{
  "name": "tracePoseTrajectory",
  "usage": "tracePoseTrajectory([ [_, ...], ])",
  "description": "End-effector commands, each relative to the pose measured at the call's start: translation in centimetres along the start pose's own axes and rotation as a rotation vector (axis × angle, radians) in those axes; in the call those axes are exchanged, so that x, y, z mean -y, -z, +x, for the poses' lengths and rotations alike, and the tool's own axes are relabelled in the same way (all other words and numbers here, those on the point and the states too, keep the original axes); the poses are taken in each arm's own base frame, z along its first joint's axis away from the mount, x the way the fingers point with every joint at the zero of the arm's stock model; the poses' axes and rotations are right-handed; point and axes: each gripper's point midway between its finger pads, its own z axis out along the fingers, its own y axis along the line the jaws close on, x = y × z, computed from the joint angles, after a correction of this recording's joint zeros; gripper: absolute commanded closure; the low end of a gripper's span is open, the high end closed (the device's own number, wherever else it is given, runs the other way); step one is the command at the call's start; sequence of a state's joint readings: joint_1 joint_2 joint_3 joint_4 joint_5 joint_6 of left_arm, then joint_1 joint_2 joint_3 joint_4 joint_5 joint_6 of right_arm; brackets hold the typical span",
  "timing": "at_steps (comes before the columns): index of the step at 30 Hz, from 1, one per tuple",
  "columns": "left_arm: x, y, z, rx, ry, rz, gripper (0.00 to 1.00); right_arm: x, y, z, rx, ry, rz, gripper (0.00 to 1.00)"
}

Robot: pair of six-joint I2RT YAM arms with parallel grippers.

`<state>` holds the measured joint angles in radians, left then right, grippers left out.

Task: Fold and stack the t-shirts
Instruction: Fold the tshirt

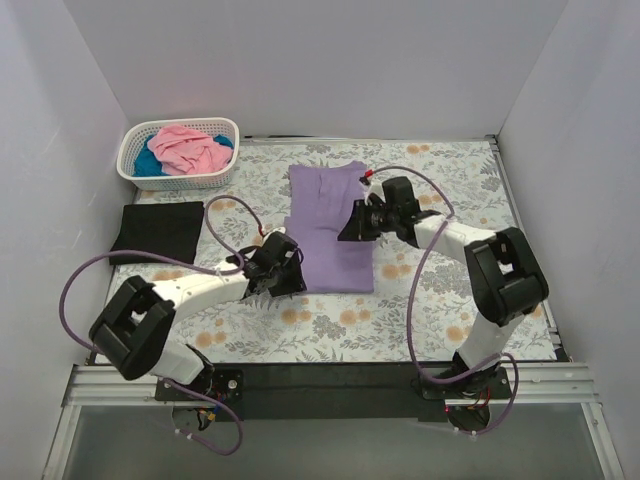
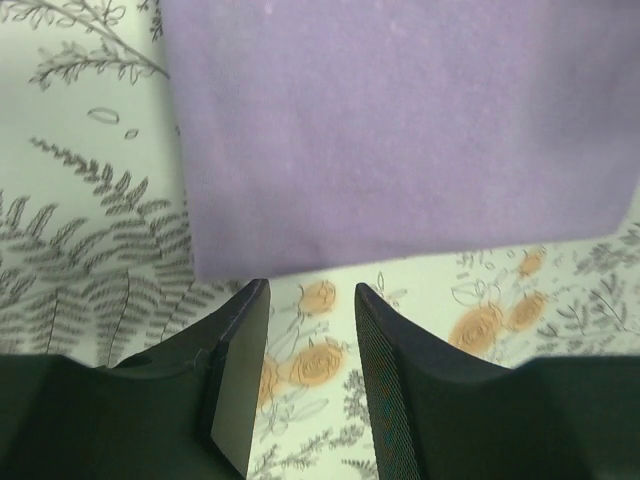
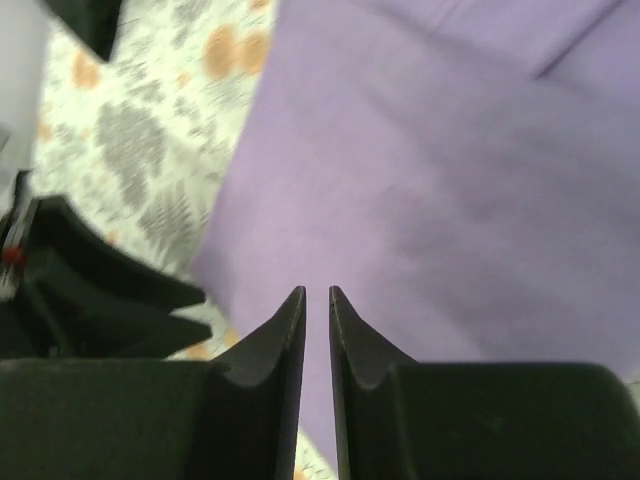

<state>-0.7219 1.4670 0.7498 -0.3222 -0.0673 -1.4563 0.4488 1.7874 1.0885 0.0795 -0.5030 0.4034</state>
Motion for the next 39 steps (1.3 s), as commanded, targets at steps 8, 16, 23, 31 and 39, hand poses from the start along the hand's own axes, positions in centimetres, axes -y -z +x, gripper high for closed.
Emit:
tracePoseTrajectory([
  [8, 1.3, 3.2, -3.6, 0.203, 0.152, 0.185, 0.68, -3.7, 5.0, 8.8, -0.033, -0.089, -0.247, 0.79],
  [16, -1.4, 0.0, -2.8, 0.15, 0.222, 0.141, 0.69, 2.0, 4.3, 14.4, -0.076, -0.31, -0.226, 0.79],
  [23, -4.3, 0.5, 1.3, 0.086, 0.329, 0.129, 0.71, 2.2, 5.7, 15.5, -0.063, -0.341, -0.233, 0.79],
  [31, -1.5, 4.8, -6.5, 0.238, 0.385, 0.301, 0.71, -1.5, 6.9, 6.5, 0.073, -0.247, -0.348, 0.78],
  [39, 0.7, -0.6, -15.7, 0.213, 0.404, 0.319, 0.71, 2.6, 3.2, -2.3, 0.183, -0.26, -0.279, 0.78],
])
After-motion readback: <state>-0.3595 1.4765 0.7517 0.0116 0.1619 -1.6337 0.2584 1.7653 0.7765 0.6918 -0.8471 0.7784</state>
